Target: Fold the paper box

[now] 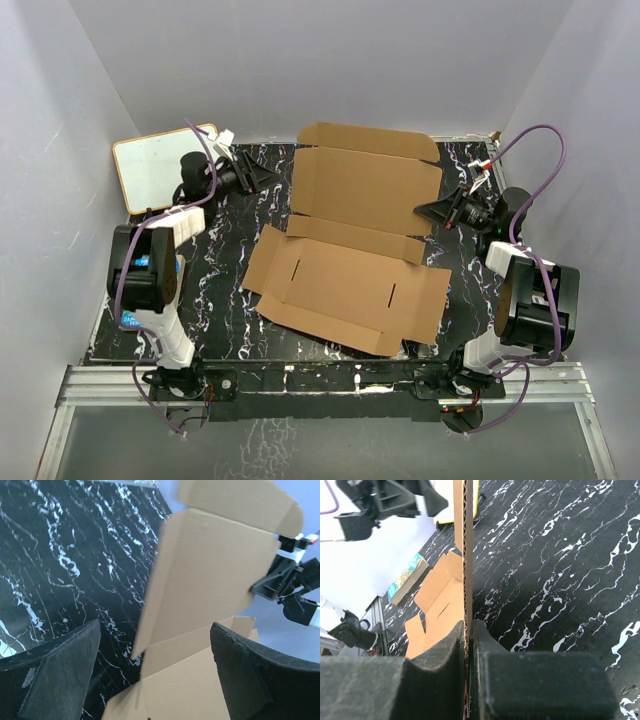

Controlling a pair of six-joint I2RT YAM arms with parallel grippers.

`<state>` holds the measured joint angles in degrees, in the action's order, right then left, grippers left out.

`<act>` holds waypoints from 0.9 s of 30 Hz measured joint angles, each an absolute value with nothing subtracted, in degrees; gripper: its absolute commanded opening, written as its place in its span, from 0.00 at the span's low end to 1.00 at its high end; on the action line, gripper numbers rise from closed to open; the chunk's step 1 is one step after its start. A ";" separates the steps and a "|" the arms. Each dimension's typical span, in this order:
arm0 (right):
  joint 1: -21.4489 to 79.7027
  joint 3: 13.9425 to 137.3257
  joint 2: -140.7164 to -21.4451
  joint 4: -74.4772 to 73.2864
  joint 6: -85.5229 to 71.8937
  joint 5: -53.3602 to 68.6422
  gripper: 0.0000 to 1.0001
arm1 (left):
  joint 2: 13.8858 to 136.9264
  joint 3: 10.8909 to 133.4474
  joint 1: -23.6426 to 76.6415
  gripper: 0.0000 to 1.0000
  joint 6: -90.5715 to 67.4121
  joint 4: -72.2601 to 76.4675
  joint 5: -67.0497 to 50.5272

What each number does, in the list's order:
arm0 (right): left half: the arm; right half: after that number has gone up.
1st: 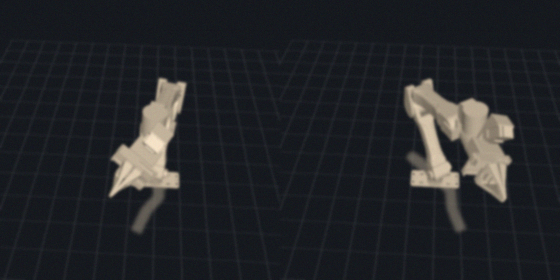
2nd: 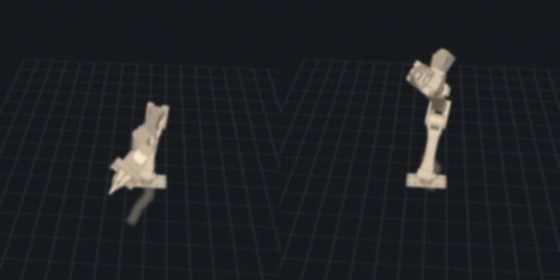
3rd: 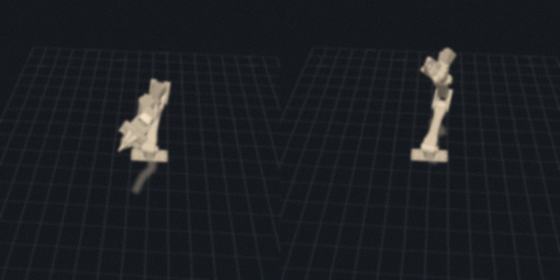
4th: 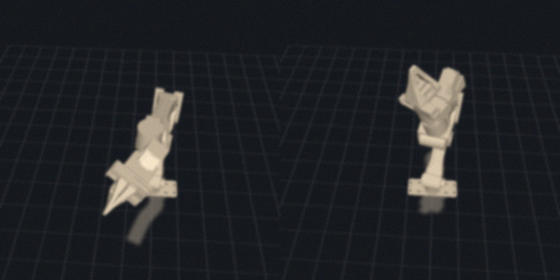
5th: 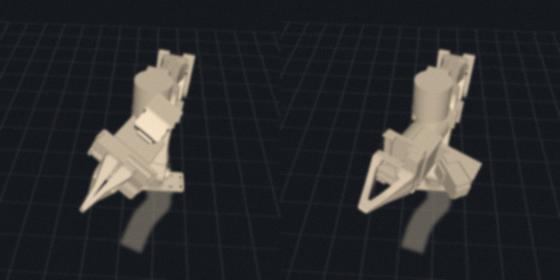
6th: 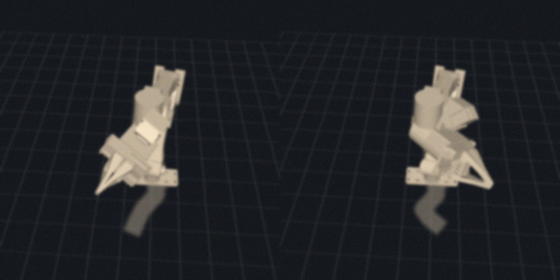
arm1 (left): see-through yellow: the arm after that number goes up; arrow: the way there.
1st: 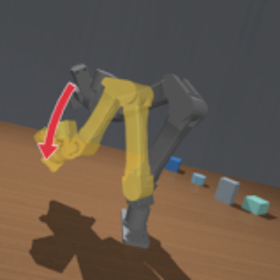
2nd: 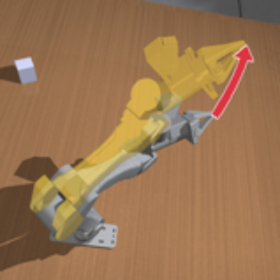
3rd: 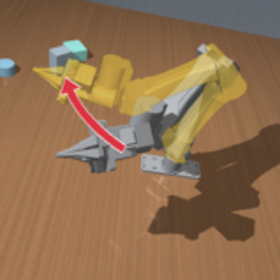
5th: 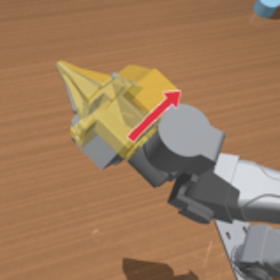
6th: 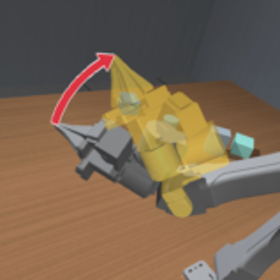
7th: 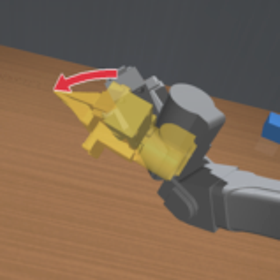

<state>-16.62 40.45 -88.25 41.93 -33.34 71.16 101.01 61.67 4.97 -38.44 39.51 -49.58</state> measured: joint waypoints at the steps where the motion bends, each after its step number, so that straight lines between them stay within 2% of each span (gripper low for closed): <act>1: -16.62 40.23 -87.70 42.28 -33.08 71.72 0.08 | 103.74 62.74 4.97 0.86 -38.98 40.36 -50.33; 8: -16.62 39.53 -85.73 44.18 -32.16 73.21 0.08 | 112.27 66.35 5.80 0.82 -42.65 45.12 -54.57; 12: -16.62 39.53 -85.73 44.38 -31.73 73.91 0.08 | 112.60 68.31 8.27 0.69 -42.15 45.36 -55.88; 16: -16.62 39.53 -85.73 44.42 -31.55 74.17 0.08 | 113.86 69.89 10.52 0.61 -42.19 47.07 -57.08; 19: -16.62 39.53 -85.73 44.45 -31.48 74.41 0.08 | 115.35 70.02 11.51 0.48 -42.72 48.25 -57.95; 24: -16.62 39.55 -85.73 44.05 -30.41 75.18 0.08 | 117.95 70.85 11.97 0.05 -43.42 49.32 -58.98; 25: -16.62 39.55 -85.73 43.55 -29.78 75.26 0.09 | 117.97 70.89 11.97 0.00 -43.38 49.60 -59.20; 27: -16.62 39.79 -85.73 41.52 -28.03 75.40 0.10 | 117.97 71.46 11.97 0.00 -42.54 50.17 -59.94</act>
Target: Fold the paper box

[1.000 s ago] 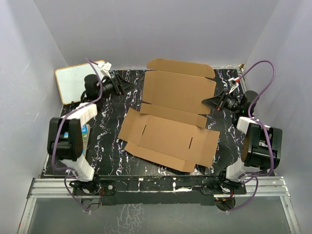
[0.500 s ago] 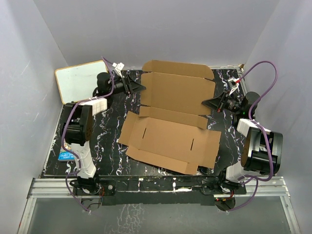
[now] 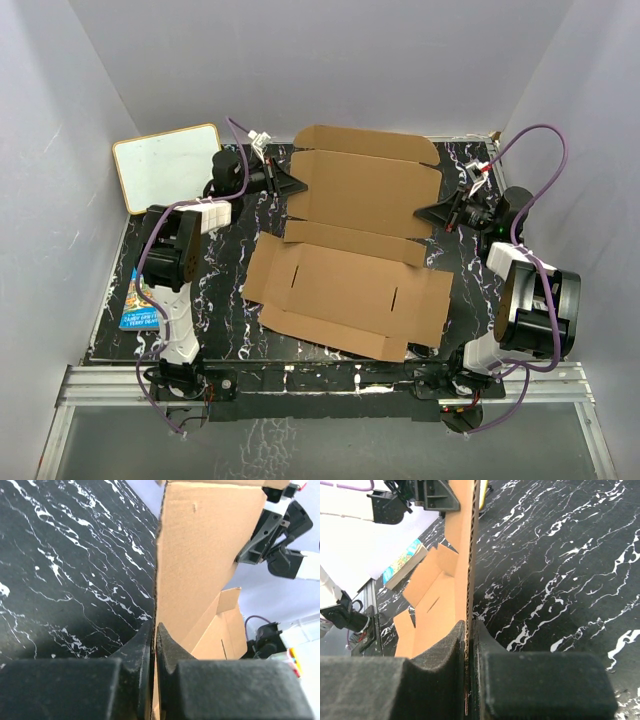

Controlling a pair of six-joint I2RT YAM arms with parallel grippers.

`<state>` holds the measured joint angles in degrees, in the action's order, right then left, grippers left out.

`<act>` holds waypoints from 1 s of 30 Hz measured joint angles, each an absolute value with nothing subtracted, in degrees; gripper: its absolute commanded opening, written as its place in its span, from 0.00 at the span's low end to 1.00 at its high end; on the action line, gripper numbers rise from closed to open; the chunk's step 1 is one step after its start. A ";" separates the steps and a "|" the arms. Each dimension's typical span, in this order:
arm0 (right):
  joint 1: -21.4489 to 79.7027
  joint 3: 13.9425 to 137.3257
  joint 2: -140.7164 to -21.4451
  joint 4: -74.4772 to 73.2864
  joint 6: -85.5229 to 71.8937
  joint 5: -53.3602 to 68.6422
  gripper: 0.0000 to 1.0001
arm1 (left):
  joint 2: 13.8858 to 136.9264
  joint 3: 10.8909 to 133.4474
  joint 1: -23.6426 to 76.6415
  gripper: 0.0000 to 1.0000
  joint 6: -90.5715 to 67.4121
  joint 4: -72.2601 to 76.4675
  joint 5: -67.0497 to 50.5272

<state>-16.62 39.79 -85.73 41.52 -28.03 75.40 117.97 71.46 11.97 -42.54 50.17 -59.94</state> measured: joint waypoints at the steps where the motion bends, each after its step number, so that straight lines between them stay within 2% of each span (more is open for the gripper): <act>1: -16.62 40.16 -85.73 39.79 -26.83 75.40 0.10 | 117.97 71.92 11.97 0.00 -41.80 50.39 -60.27; 5: -16.69 42.98 -85.45 30.72 -20.10 75.35 0.20 | 117.97 73.78 12.01 0.00 -37.67 50.52 -61.82; 9: -16.67 46.72 -84.44 22.09 -12.88 75.31 0.41 | 117.75 74.48 12.05 0.00 -33.34 50.59 -63.05; 12: -16.67 49.98 -84.18 17.37 -9.21 75.44 0.52 | 117.73 74.70 12.08 0.00 -31.44 50.92 -64.42; 21: -16.60 65.23 -89.78 5.76 -3.68 76.31 0.72 | 117.73 77.28 12.08 0.00 -31.73 56.58 -68.03; 30: -15.73 75.94 -93.80 -6.50 2.85 76.03 0.75 | 117.75 77.82 12.08 0.00 -32.97 58.76 -70.08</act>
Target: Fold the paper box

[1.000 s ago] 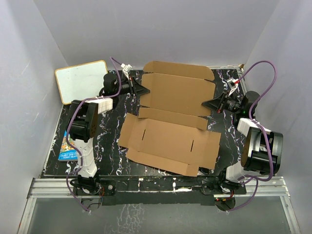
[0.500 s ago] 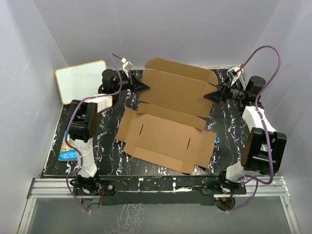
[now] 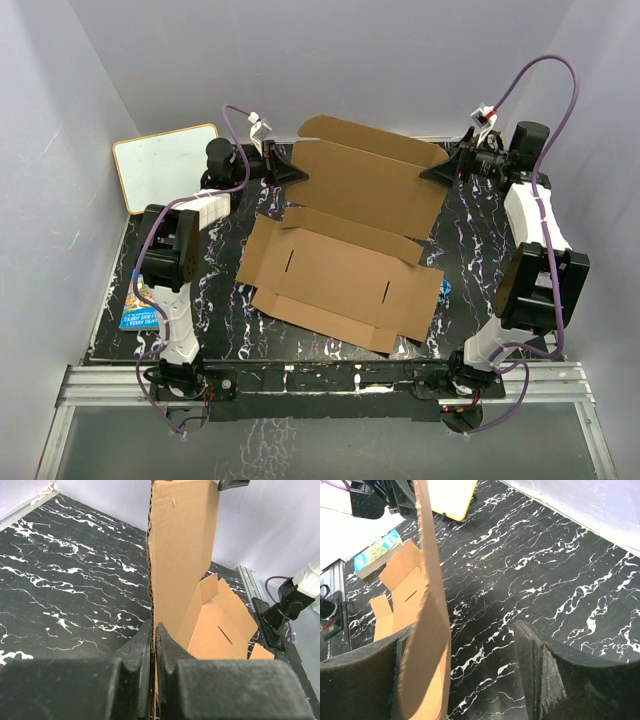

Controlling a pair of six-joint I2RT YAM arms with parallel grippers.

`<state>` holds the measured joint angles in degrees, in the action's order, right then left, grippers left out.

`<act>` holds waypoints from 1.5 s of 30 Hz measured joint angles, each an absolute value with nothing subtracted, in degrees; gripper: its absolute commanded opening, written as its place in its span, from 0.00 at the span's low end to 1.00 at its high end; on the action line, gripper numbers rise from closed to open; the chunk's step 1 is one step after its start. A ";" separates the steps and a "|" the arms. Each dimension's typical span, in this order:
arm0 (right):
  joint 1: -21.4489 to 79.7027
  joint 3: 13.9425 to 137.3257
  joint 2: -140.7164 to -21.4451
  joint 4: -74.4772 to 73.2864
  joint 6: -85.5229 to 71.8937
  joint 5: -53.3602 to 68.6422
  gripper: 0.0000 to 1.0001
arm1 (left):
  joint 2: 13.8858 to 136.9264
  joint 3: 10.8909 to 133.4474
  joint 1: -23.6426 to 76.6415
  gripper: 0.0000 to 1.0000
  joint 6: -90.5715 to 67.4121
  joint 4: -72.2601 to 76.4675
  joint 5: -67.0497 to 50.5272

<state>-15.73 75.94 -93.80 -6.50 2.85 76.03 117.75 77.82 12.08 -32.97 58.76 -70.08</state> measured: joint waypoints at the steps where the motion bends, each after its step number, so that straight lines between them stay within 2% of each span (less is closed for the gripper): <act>1: -15.57 77.41 -94.17 -8.58 4.23 75.96 0.75 | 117.75 78.15 12.08 0.00 -33.01 58.72 -70.28; 3: -15.14 80.16 -94.52 -12.80 6.98 75.40 0.75 | 117.75 78.61 12.08 0.00 -33.01 58.72 -70.39; 6: -14.11 84.51 -95.09 -19.55 12.10 73.52 0.69 | 117.78 79.42 12.08 0.00 -33.01 58.54 -70.52; 11: -12.40 88.82 -96.20 -28.45 18.22 70.98 0.57 | 117.82 80.64 12.08 0.00 -32.88 58.19 -70.57; 16: -10.90 90.35 -96.53 -35.59 22.87 67.72 0.40 | 117.89 81.01 12.08 0.00 -32.49 57.25 -70.57; 30: -10.11 91.53 -96.47 -40.51 25.63 64.73 0.38 | 119.59 82.11 12.08 0.00 -30.28 54.19 -70.48; 37: -9.82 91.64 -96.47 -40.93 25.87 64.42 0.27 | 119.59 82.21 12.16 0.00 -29.74 53.47 -70.48; 43: -9.76 92.12 -96.47 -42.50 27.00 64.45 0.08 | 119.61 82.65 12.19 0.00 -29.89 53.36 -70.48; 45: -9.76 92.42 -96.42 -42.87 27.33 64.42 0.08 | 119.63 82.74 12.19 0.00 -30.02 53.36 -70.48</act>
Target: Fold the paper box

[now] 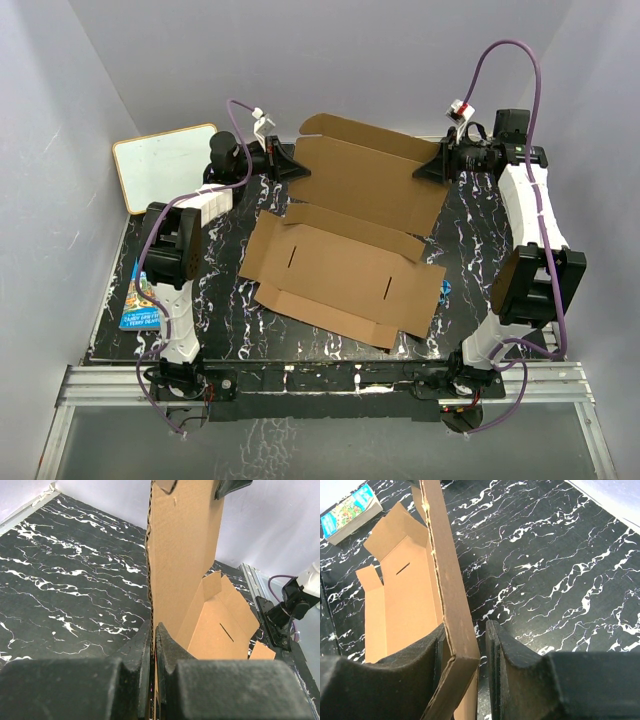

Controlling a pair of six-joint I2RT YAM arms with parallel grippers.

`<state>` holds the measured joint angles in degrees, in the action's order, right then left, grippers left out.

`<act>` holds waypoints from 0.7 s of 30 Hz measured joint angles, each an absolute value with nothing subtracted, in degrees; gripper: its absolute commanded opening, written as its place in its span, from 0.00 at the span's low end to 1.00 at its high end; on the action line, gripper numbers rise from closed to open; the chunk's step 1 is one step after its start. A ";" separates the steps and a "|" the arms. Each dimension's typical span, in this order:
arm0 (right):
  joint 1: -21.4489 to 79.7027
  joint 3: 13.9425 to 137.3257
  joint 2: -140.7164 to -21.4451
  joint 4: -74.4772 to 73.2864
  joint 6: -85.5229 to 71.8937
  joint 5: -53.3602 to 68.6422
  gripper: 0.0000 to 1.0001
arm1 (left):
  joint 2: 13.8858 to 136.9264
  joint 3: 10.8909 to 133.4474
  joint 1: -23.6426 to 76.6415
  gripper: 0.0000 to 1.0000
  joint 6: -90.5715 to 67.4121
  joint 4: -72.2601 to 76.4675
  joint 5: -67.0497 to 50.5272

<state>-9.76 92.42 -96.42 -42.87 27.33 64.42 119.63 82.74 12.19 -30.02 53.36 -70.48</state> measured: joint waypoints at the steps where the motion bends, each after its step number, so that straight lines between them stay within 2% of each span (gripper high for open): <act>1: -9.76 92.55 -96.42 -43.11 27.51 64.40 0.16 | 119.63 82.78 12.19 0.00 -30.02 53.36 -70.48; 3: -9.76 92.92 -96.36 -43.62 27.90 64.36 0.38 | 119.63 82.85 12.19 0.00 -30.02 53.34 -70.46; 4: -9.76 93.19 -96.36 -43.81 28.14 64.25 0.45 | 119.63 82.85 12.19 0.00 -30.02 53.34 -70.43; 7: -9.85 94.15 -96.36 -44.84 28.51 63.77 0.57 | 119.63 82.85 12.05 0.00 -30.02 53.30 -70.30; 12: -10.15 95.09 -96.09 -45.28 28.97 63.07 0.59 | 119.63 82.85 11.35 0.00 -30.00 53.08 -70.28; 21: -10.24 95.70 -96.03 -45.67 28.84 63.46 0.57 | 119.70 82.85 10.83 0.00 -31.05 54.02 -70.26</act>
